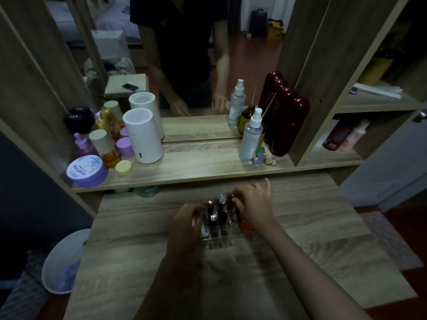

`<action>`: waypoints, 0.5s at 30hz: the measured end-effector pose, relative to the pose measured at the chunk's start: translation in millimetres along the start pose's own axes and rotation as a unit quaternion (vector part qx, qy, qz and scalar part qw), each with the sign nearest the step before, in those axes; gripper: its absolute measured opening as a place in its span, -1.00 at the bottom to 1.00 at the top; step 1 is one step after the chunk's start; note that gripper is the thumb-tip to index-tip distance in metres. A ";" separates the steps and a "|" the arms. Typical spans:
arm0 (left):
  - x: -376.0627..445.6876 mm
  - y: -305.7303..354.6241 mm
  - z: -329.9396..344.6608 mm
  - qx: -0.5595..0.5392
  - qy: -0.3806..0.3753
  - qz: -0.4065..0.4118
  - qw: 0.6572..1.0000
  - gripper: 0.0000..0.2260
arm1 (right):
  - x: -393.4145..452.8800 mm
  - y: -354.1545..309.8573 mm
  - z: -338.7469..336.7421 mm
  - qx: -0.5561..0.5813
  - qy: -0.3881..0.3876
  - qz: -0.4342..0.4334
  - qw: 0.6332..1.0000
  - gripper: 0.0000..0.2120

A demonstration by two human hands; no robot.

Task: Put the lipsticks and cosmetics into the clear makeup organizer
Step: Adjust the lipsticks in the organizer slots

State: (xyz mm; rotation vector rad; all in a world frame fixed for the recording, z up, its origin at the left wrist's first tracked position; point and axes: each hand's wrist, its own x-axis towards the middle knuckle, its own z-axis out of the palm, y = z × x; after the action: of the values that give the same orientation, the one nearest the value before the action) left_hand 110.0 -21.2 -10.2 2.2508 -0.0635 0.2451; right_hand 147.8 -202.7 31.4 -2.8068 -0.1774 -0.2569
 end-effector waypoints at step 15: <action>-7.2 8.7 10.2 0.015 -0.055 0.020 0.998 -0.76 | -45.4 -29.2 11.4 0.093 -0.002 -0.038 0.995 -0.85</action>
State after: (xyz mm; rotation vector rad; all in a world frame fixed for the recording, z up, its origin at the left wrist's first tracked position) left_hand 103.3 -34.8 -11.4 2.2925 -0.1641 0.1449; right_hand 100.9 -175.8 20.6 -2.6188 -0.2935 -0.2379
